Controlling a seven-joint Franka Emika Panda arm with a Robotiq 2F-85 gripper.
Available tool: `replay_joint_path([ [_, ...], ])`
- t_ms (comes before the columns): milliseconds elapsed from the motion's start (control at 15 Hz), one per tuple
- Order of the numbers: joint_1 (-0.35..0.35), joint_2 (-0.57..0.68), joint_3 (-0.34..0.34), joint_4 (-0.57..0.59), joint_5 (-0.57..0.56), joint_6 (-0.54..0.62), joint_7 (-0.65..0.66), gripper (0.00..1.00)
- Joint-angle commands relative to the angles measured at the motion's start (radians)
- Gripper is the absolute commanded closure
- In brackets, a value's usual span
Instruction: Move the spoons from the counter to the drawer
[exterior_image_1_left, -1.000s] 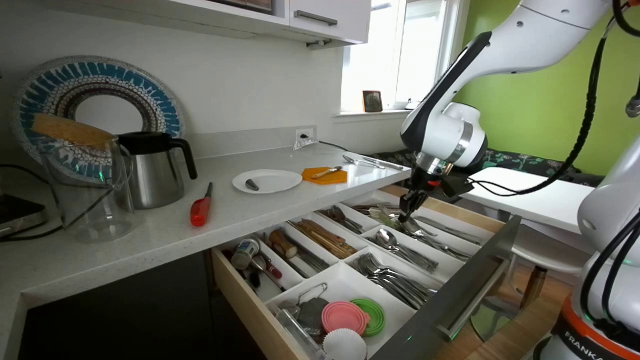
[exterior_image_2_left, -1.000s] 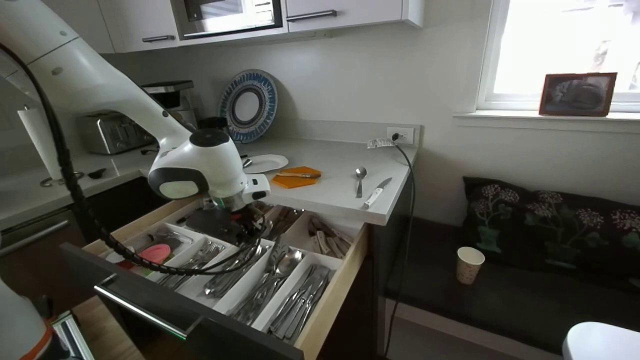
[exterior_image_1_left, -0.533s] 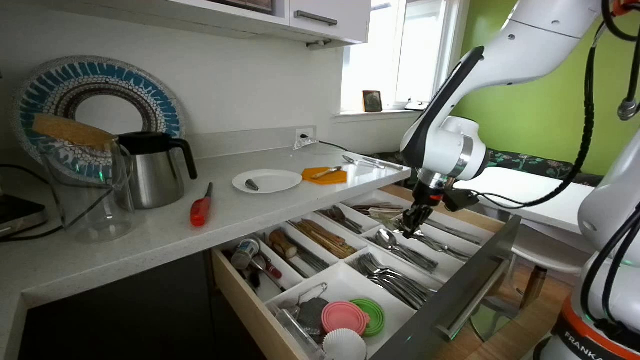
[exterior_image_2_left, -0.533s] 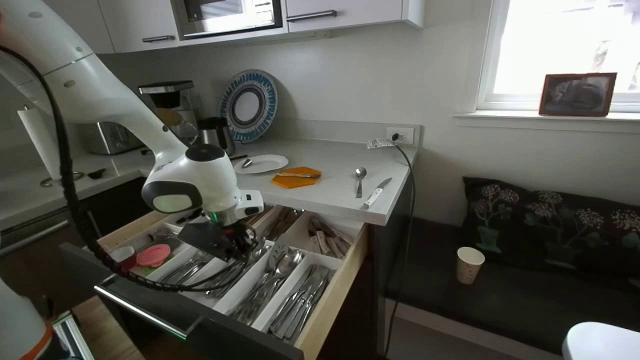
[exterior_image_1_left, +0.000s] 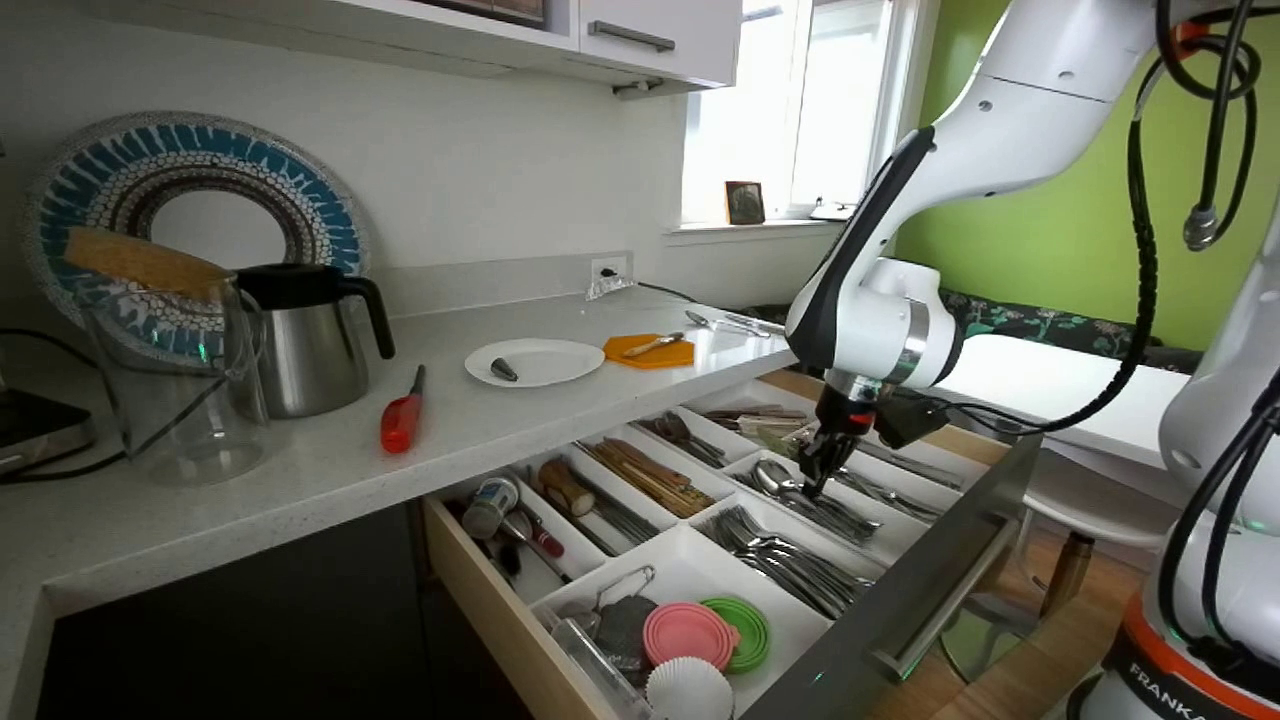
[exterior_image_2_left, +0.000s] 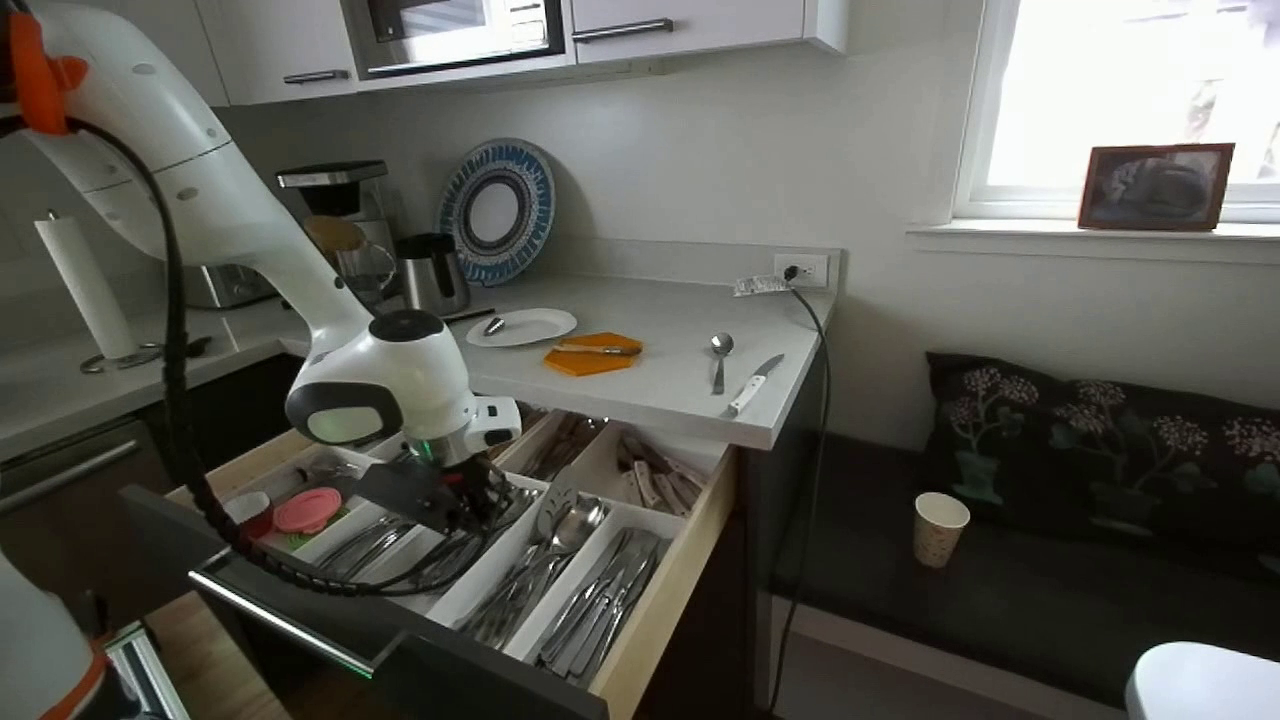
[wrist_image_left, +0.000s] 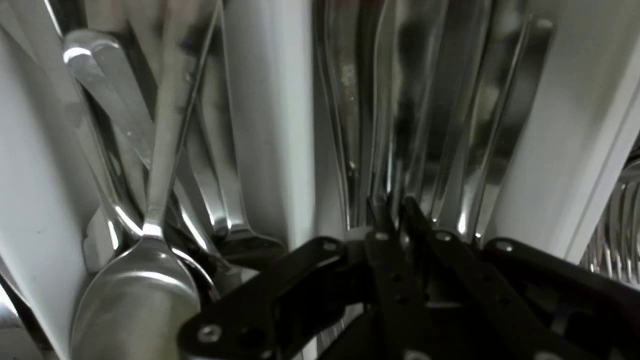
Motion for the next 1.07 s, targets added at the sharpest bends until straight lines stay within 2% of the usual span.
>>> replay_joint_path([
  [0, 0.019, 0.04, 0.019, 0.0, 0.029, 0.055, 0.017, 0.98],
  [67, 0.02, 0.041, 0.02, 0.0, 0.025, 0.055, 0.015, 0.66],
  [133, 0.022, 0.041, 0.021, 0.0, 0.025, 0.061, 0.014, 0.64],
  [200, 0.027, 0.04, 0.019, 0.001, 0.018, 0.072, 0.015, 0.58],
  [467, 0.051, -0.006, 0.01, 0.008, 0.006, 0.115, -0.012, 0.28],
  [533, 0.051, -0.072, 0.021, -0.049, -0.013, 0.13, 0.005, 0.21],
  [667, 0.063, -0.038, -0.004, 0.006, -0.04, 0.13, -0.012, 0.05],
  [733, 0.06, -0.049, -0.01, 0.005, -0.076, 0.13, -0.015, 0.01],
  [867, 0.047, -0.116, -0.023, -0.035, -0.174, 0.119, 0.009, 0.0],
  [933, 0.034, -0.134, -0.042, -0.041, -0.256, 0.124, 0.02, 0.0],
  [1000, 0.013, -0.115, -0.057, 0.007, -0.322, 0.097, 0.014, 0.0],
])
